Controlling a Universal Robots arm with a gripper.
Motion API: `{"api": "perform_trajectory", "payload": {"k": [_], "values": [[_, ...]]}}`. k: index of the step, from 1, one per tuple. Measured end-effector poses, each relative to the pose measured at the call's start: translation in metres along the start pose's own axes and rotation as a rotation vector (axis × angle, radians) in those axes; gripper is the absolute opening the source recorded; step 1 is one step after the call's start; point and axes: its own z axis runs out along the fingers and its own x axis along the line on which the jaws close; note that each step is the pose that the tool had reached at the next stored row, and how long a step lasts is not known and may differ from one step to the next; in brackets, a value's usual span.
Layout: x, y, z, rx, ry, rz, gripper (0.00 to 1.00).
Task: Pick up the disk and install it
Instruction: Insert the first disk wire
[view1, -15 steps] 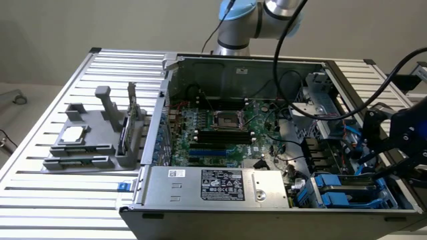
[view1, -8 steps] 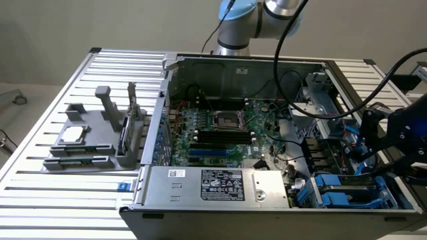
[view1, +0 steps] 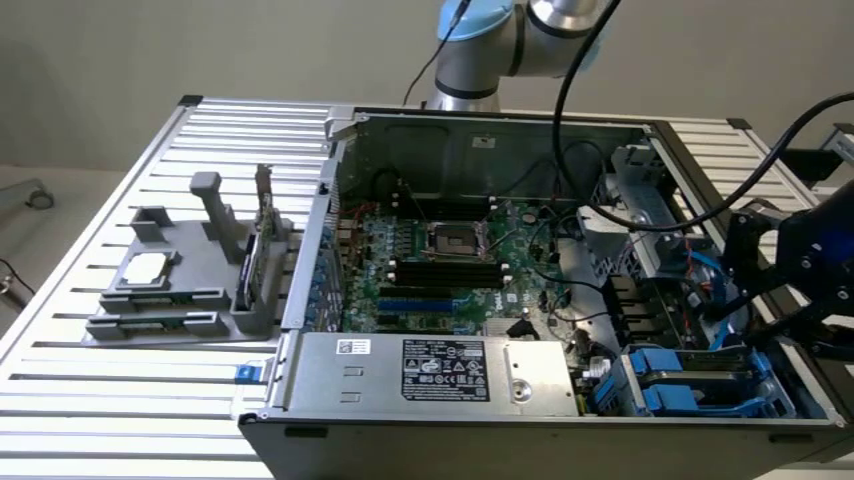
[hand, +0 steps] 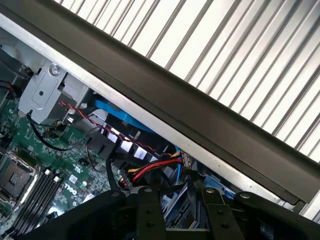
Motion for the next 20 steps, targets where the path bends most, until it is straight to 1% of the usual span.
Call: {"api": "perform_trajectory", "payload": {"k": [2, 4, 6, 7, 8, 9, 10, 11, 13, 14, 15, 17, 20], "values": [[-0.0005, 0.0027, -0.0003, 0.0046, -0.0080, 0.002, 0.35], [-0.0007, 0.0038, -0.0010, 0.0114, -0.0190, 0.004, 0.35], [-0.0005, 0.0040, -0.0014, 0.0172, -0.0264, 0.005, 0.35], [-0.0004, 0.0041, -0.0015, 0.0215, -0.0313, 0.005, 0.35], [-0.0003, 0.0043, -0.0015, 0.0273, -0.0370, 0.005, 0.35], [0.0001, 0.0046, -0.0014, 0.0356, -0.0453, 0.005, 0.35], [0.0006, 0.0048, -0.0013, 0.0456, -0.0553, 0.006, 0.35], [0.0010, 0.0050, -0.0012, 0.0542, -0.0633, 0.006, 0.35], [0.0022, 0.0058, -0.0010, 0.0688, -0.0748, 0.007, 0.35], [0.0031, 0.0064, -0.0008, 0.0748, -0.0781, 0.008, 0.35], [0.0041, 0.0070, -0.0006, 0.0787, -0.0786, 0.008, 0.35], [0.0055, 0.0078, -0.0002, 0.0816, -0.0773, 0.008, 0.35], [0.0071, 0.0097, 0.0002, 0.0823, -0.0773, 0.008, 0.35]]}}
